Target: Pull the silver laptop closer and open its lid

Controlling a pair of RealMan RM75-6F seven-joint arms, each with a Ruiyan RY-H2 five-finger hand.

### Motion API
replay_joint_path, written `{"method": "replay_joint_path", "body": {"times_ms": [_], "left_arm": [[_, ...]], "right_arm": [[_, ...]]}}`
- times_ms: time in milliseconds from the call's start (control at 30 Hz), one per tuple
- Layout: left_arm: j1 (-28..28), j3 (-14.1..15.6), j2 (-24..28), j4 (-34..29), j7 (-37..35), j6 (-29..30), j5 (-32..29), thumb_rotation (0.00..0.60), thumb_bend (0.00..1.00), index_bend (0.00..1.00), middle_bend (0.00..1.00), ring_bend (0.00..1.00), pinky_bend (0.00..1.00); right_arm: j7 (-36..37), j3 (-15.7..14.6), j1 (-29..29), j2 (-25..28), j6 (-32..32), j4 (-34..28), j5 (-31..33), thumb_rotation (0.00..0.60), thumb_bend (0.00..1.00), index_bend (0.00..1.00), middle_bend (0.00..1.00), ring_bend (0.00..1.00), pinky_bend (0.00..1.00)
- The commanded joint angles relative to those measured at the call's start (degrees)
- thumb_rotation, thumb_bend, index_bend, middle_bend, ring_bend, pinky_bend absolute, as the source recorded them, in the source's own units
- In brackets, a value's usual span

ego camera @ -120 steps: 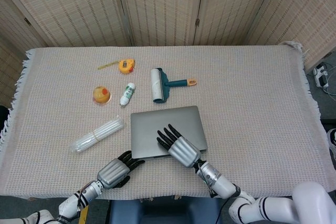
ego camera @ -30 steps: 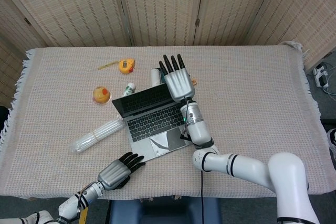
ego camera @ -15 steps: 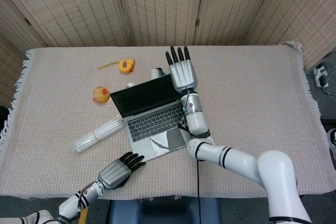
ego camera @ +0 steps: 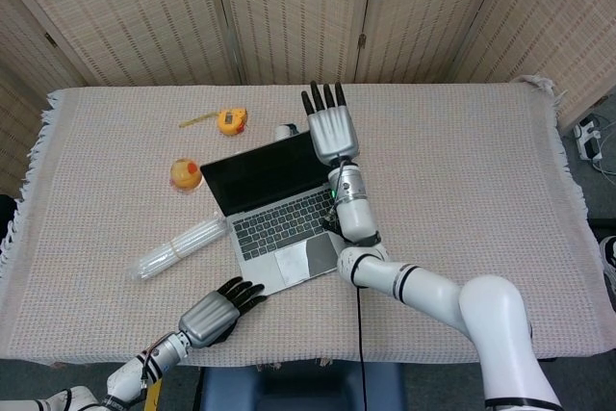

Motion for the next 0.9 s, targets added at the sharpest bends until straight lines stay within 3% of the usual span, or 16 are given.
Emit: {"method": "replay_joint_path", "body": {"times_ms": [33,333,467,667,900], "left_arm": [[0.25,0.26,1.03,-1.07,-1.73,1.15,0.92,0.6,0.92,0.07,0.01,0.01,0.0],[2.06,0.26,6.16,-5.13,-4.87,6.92,2.73,0.6,0.92,0.06,0.01,0.01,0.0],[4.0,-0.79,9.35,-6.79,-5.93,10.33,0.85,0.6,0.92,0.06,0.02,0.02,0.0],[7.39,-2.83,13.19,-6.85,-9.39,15.04,-3.36,0.6,0.92,0.07,0.02,0.02,0.0],[11.55,-4.72,16.5,-5.88,-12.52,20.03,-7.29,0.6,0.92,0.07,0.03,0.03,0.0]], "right_arm": [[3.62,-1.12,-4.0,5.46,2.93,-10.07,-3.08,0.6,0.47,0.0,0.0,0.0,0.0],[10.13,-4.96,-16.36,22.23,9.72,-37.29,-7.92,0.6,0.47,0.0,0.0,0.0,0.0],[14.56,-8.79,-22.71,29.88,11.38,-46.98,-12.25,0.6,0.47,0.0,0.0,0.0,0.0],[24.11,-16.17,-32.55,37.51,14.94,-52.93,-22.87,0.6,0.47,0.0,0.0,0.0,0.0],[38.89,-24.63,-44.0,41.92,21.55,-51.86,-37.57,0.6,0.47,0.0,0.0,0.0,0.0]]}}
